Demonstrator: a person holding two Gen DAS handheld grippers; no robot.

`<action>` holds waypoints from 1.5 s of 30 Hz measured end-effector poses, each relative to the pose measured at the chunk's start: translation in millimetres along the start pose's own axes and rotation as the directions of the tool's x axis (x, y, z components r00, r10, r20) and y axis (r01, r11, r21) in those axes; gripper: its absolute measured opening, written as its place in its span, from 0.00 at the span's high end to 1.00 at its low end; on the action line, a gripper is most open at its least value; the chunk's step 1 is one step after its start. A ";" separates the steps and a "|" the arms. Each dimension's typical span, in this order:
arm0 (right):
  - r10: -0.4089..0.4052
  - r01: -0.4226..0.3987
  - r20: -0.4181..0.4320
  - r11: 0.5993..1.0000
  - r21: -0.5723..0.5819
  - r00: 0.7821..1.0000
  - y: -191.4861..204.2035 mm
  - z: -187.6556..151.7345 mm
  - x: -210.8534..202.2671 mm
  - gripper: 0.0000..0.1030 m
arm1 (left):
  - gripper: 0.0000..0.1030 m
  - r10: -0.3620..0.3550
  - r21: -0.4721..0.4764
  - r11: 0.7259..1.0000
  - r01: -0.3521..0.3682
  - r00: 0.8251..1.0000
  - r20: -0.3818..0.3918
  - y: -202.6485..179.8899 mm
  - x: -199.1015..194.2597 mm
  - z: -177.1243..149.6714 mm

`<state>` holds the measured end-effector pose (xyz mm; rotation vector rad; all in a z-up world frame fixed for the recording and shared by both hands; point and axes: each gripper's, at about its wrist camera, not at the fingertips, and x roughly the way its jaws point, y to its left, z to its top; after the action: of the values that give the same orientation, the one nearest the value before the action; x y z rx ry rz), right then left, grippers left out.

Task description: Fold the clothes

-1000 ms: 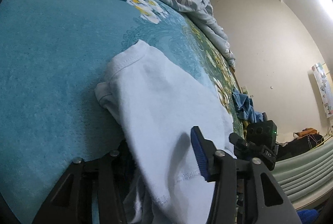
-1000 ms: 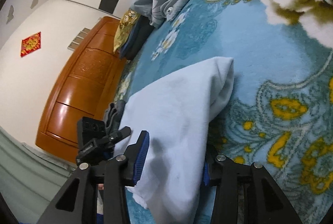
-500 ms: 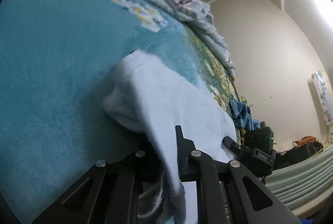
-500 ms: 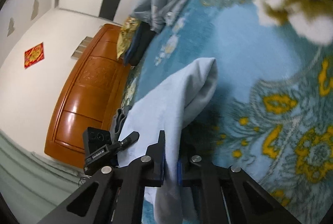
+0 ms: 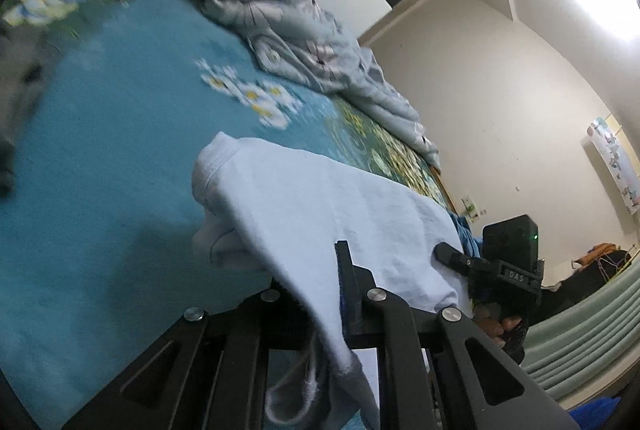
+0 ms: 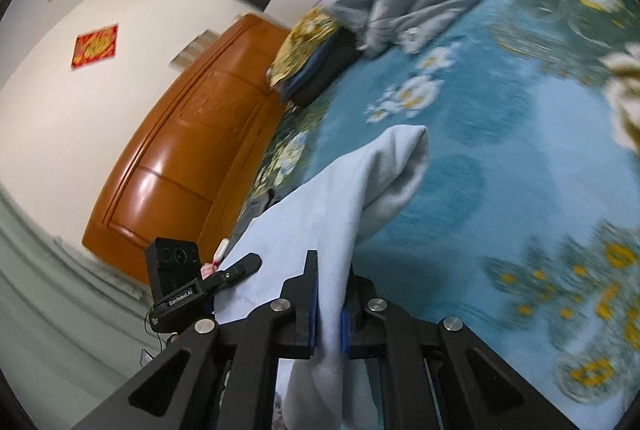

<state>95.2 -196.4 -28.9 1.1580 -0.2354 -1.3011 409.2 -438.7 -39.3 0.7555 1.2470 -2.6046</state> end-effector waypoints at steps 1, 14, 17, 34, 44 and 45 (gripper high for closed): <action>0.002 -0.002 -0.012 1.000 -0.017 1.000 8.0 3.6 7.9 0.91 | 0.88 0.008 -0.001 1.000 -0.008 1.000 0.013 5.1 -9.5 4.5; 0.046 -0.085 -0.179 0.972 -0.220 0.983 133.7 47.3 160.1 0.91 | 0.88 0.183 -0.029 0.983 -0.181 0.968 0.172 85.7 -137.4 58.5; 0.052 -0.107 -0.218 0.962 -0.250 0.975 159.1 52.7 199.8 0.91 | 0.88 0.233 -0.041 0.972 -0.230 0.954 0.189 103.9 -160.9 67.0; 0.066 -0.154 -0.312 0.952 -0.266 0.948 211.8 51.3 366.6 0.91 | 0.88 0.362 -0.134 0.932 -0.338 0.899 0.248 219.0 -239.3 116.5; -0.057 -0.042 -0.347 0.962 -0.271 0.936 165.7 37.3 408.1 0.91 | 0.85 0.385 -0.229 0.910 -0.345 0.908 0.165 276.6 -205.9 96.3; -0.057 -0.039 -0.351 0.964 -0.262 0.935 161.9 36.5 410.1 0.91 | 0.85 0.376 -0.241 0.912 -0.331 0.911 0.170 280.3 -206.4 94.1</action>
<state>305.0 -583.6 -71.3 1.1395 0.2075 -1.0677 648.7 -705.5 -77.8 0.5824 1.1674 -2.1579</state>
